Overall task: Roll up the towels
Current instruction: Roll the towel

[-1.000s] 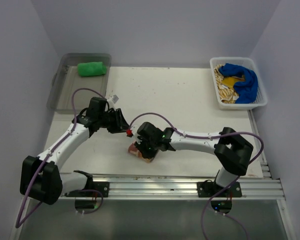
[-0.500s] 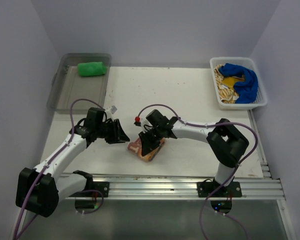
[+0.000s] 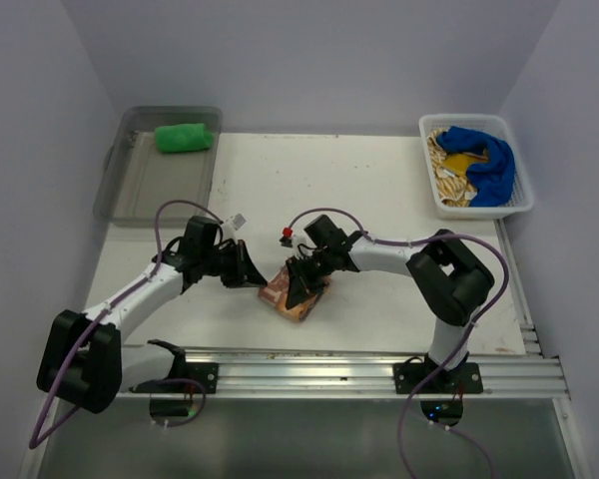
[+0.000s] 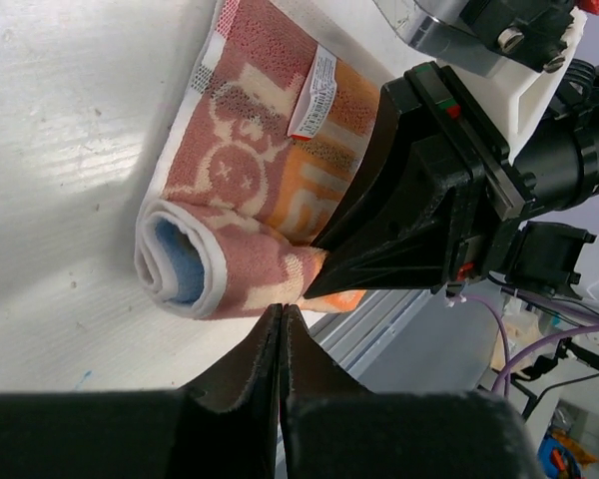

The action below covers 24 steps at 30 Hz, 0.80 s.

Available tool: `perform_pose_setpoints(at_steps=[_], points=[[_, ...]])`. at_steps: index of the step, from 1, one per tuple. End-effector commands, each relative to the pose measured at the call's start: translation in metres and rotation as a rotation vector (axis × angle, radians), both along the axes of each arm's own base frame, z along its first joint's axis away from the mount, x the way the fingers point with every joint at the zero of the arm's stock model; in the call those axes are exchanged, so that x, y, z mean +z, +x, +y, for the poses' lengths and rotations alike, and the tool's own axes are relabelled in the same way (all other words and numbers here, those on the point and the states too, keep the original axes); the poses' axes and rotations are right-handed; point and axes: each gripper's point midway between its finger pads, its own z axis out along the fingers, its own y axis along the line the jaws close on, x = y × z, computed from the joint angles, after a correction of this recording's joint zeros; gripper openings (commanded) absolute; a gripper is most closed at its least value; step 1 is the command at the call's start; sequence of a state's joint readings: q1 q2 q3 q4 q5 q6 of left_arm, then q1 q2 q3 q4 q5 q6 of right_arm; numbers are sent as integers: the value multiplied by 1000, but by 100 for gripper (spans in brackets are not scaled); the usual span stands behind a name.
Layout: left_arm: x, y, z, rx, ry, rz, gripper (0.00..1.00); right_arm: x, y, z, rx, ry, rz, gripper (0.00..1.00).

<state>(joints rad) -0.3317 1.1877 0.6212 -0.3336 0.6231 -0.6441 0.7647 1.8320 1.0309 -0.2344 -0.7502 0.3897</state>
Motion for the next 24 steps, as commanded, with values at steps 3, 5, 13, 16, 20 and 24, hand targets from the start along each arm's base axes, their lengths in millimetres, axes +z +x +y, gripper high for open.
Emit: perform_pose_setpoints(at_steps=[3,5,13,16,20,24], points=[[0,7,-21,-50,-56,-33,3,0,-2,1,-8,23,43,0],[-5,9,-21,-51,-39,-29,3,-2,-1,0,-11,18,48,0],[-38,23,-24,-59,24,18,0,0,1,-4,-22,4,29,1],[-43,27,-26,-64,30,25,0,0,2,-5,-21,0,21,1],[-48,33,-28,-63,35,28,0,-5,2,-6,-26,-13,23,2],[-56,35,-28,-66,55,43,0,-4,3,-10,-39,-40,6,28]])
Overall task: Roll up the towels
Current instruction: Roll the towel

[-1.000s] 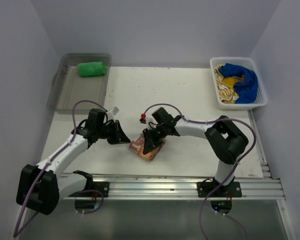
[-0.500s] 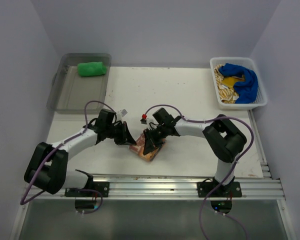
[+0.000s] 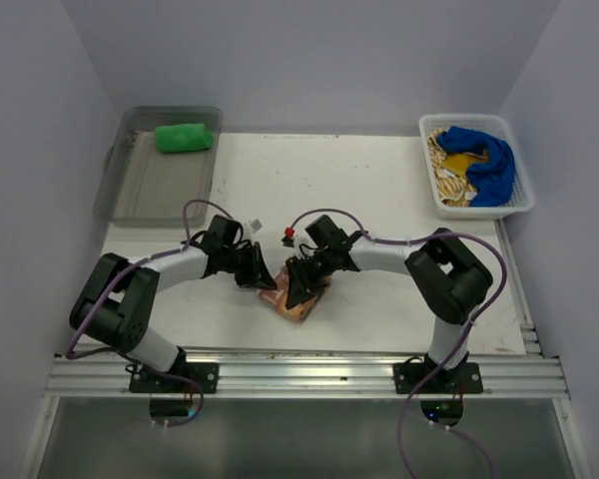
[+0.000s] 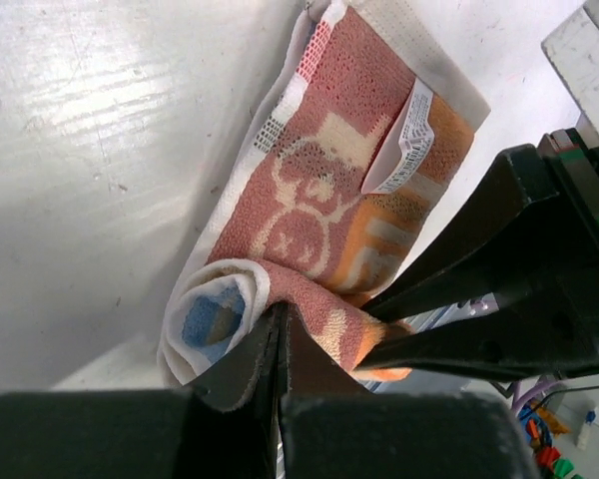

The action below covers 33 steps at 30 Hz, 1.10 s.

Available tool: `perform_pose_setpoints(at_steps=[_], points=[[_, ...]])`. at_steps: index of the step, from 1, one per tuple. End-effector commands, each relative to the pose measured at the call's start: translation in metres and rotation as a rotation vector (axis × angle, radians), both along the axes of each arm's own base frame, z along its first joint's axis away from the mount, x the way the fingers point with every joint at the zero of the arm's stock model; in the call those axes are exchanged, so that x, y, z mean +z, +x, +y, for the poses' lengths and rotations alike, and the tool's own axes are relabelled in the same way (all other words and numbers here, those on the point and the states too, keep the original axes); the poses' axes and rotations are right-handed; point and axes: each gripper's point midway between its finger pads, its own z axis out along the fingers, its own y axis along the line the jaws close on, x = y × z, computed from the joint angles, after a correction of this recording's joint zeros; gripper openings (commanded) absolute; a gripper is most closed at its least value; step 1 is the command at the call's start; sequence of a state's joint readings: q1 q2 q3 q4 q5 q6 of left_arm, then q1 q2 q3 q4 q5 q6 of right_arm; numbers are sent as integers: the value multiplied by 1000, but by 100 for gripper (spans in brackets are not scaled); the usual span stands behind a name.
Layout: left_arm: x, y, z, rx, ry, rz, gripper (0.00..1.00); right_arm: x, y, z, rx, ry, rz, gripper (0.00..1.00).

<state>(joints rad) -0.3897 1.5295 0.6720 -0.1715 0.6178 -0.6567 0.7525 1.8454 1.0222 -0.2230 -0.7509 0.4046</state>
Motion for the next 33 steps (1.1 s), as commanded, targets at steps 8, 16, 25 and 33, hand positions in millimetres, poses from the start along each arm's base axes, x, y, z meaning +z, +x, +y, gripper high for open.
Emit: perform_pose_setpoints(at_steps=[8,16,25,33], points=[[-30,10,-4,-50,33,-10,0,35,21,-31,-134,-132,-209,49],[-32,11,-9,-67,39,-9,0,72,35,-62,-213,-311,-500,47],[-31,9,-9,-72,50,-7,0,60,0,-11,47,-353,-628,36],[-29,11,-10,-73,54,-11,0,36,11,-3,95,-401,-656,34]])
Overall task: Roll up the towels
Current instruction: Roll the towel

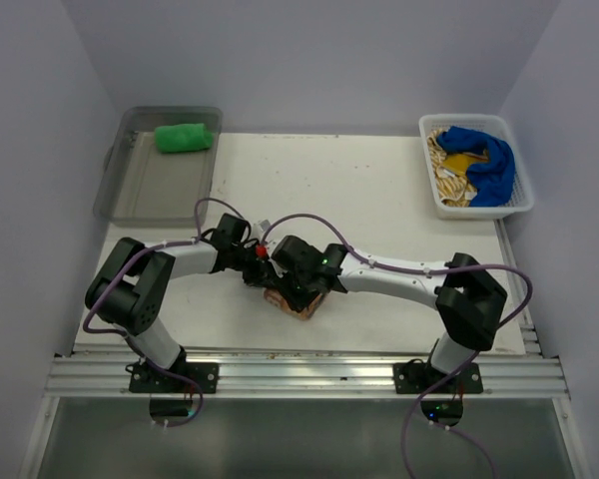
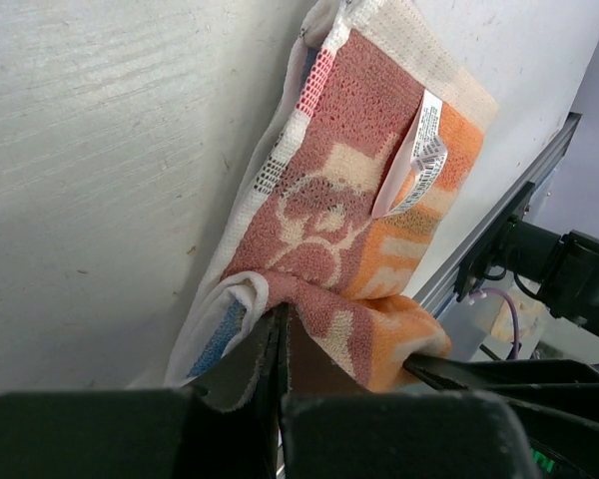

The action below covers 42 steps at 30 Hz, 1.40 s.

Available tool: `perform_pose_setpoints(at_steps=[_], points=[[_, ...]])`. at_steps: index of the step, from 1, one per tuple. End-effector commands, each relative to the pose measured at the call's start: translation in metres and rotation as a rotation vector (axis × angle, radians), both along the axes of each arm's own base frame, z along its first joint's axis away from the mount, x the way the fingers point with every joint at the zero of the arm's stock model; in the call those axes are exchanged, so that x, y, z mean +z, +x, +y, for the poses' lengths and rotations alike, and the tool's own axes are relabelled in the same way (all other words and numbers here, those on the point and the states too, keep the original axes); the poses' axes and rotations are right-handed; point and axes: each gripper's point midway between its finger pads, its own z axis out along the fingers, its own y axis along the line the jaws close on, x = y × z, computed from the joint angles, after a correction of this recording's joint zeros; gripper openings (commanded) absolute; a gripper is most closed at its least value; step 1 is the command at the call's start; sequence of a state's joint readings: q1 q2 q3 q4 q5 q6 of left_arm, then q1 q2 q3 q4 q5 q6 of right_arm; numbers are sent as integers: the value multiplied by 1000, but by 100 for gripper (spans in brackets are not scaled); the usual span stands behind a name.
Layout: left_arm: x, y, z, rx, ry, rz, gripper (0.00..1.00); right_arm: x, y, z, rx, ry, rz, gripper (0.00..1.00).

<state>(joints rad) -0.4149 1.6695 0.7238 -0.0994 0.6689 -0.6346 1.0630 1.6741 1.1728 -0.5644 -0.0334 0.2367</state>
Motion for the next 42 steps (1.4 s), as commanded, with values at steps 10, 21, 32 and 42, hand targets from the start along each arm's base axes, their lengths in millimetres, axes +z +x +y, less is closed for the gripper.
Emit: perform_pose_setpoints(at_steps=[10,21,32,42], points=[[-14,4,8,-7,88,-28,0,-33,24,-8,-9,-103,-96,47],[1,13,1,-7,68,-42,0,-61,27,-26,-75,-193,-159,52],[55,40,-3,18,52,-137,26,-62,13,-30,-143,-151,-123,5],[109,59,34,135,66,-245,49,-37,-11,-3,-114,164,152,0]])
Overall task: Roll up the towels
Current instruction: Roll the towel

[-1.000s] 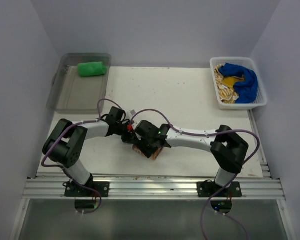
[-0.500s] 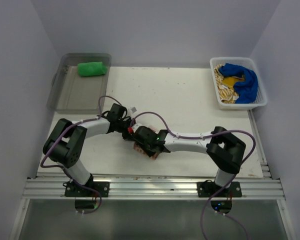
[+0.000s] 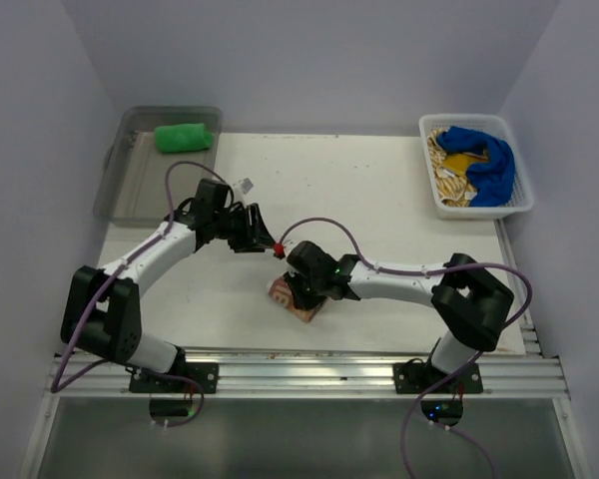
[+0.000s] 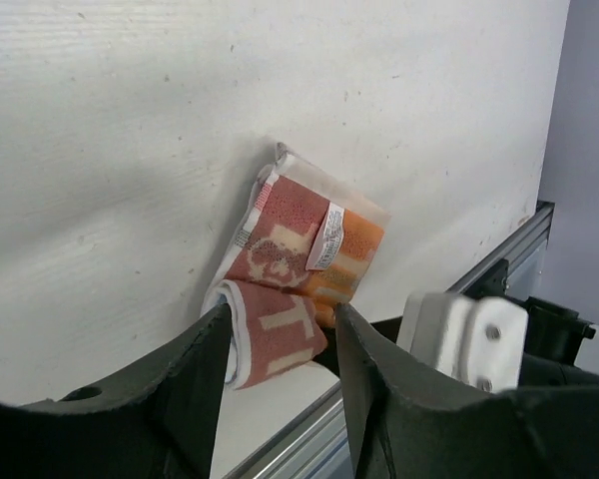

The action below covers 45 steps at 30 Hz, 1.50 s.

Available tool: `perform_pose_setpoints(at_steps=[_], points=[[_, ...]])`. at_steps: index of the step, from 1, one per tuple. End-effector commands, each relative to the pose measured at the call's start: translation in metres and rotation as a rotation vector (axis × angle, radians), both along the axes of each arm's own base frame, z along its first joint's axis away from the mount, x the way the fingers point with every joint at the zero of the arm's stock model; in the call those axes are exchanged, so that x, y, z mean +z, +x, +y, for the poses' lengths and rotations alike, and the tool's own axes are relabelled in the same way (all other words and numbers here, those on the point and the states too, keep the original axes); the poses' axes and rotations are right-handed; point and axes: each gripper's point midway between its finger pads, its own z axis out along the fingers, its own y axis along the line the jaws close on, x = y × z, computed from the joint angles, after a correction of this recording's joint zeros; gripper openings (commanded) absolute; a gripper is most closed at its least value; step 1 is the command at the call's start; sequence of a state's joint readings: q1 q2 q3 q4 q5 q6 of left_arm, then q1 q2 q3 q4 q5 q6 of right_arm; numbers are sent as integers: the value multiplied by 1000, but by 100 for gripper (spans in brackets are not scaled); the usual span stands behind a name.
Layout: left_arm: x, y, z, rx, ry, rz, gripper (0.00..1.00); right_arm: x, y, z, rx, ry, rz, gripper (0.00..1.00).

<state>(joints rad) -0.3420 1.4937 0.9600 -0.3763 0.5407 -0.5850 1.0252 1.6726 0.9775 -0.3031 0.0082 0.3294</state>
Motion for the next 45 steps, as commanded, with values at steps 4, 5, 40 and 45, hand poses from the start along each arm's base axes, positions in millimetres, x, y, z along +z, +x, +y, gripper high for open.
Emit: perform_pose_setpoints(at_steps=[4,5,40,45], points=[[24,-8,16,40,2,-57,66,6,-25,6,-29,229,276,0],[22,-13,18,42,3,-55,73,2,-27,3,-40,241,302,0],[-28,-53,-38,-69,-60,39,38,-1,-16,2,-153,535,638,0],[-39,-49,-38,-56,-29,82,33,-3,-13,-2,-158,509,619,5]])
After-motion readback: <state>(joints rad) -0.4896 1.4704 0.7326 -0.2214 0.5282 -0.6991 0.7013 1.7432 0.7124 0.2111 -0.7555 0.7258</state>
